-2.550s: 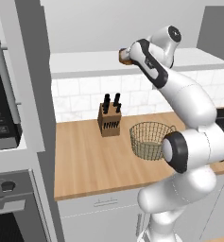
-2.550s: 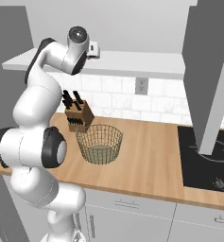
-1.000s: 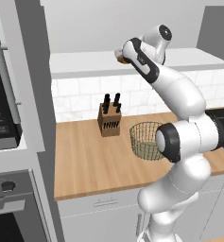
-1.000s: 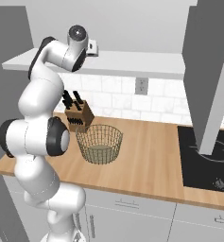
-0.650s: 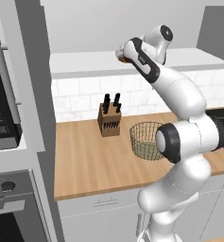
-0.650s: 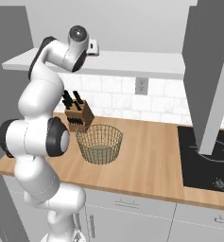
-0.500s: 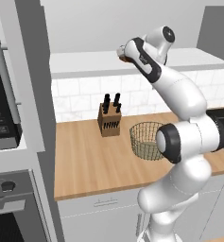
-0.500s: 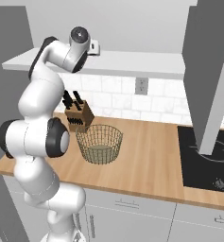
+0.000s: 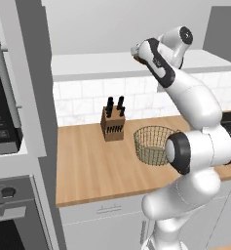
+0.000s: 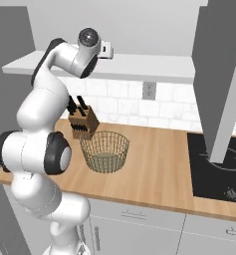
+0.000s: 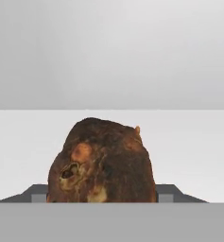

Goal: Open the cabinet, pick up the bread from the cabinet and place it in the basket. Then move the basket to the dining counter.

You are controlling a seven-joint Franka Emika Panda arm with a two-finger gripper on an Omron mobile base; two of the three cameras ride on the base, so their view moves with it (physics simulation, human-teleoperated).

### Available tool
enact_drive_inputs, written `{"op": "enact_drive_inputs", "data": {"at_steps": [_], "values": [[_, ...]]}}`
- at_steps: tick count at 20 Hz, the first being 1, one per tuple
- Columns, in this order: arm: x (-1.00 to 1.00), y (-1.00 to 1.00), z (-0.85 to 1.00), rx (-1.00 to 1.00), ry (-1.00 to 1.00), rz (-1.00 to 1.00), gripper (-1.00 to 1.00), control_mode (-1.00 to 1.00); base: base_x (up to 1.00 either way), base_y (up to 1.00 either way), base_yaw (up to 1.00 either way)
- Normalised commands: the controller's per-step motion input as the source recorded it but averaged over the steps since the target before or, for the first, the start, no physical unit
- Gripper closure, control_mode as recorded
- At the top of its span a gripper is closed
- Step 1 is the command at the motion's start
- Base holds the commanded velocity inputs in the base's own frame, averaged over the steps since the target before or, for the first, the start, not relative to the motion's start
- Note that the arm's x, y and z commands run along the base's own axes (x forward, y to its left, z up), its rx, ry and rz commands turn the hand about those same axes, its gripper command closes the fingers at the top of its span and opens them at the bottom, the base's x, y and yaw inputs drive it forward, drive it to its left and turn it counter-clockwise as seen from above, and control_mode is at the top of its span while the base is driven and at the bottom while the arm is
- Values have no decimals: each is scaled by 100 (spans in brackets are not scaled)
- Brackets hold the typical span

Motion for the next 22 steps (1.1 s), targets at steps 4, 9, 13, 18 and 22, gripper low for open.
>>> {"op": "enact_drive_inputs", "data": {"at_steps": [4, 9, 13, 18, 22], "values": [[-78, -51, 35, 0, 1, -13, 100, -100, 0, 0, 0], [-91, -29, 5, 1, 1, -9, 100, -100, 0, 0, 0], [-69, -6, 0, 8, 0, -10, 100, -100, 0, 0, 0], [-75, 2, 1, 5, 0, -7, 100, -100, 0, 0, 0], [-95, 1, 0, 0, 6, -9, 100, -100, 0, 0, 0]]}}
